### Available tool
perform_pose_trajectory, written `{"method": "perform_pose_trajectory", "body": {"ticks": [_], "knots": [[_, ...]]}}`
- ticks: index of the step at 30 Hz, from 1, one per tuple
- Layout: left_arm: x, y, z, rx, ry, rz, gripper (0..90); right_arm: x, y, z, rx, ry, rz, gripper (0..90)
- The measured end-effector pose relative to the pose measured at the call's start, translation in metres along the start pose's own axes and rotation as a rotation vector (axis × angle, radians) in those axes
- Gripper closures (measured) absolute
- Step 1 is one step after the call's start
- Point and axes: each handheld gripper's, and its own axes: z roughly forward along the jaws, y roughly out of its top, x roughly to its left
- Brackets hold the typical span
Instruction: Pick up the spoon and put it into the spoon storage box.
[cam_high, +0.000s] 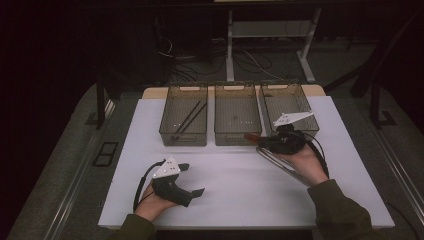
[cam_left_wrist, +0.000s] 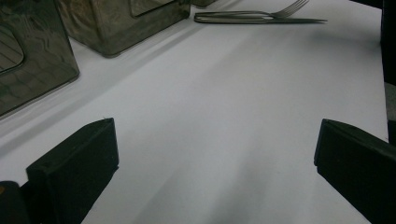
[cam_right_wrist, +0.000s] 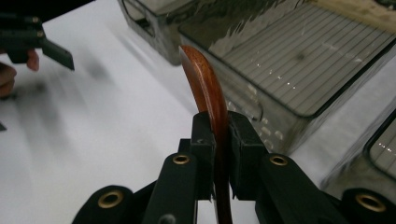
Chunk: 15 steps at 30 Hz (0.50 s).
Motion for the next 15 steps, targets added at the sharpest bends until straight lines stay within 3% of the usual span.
{"method": "perform_pose_trajectory", "body": {"ticks": [15], "knots": [[0.000,0.000,0.001,0.000,-0.004,0.001,0.0,-0.006,0.053,0.013,-0.031,-0.042,0.008,80.5]]}}
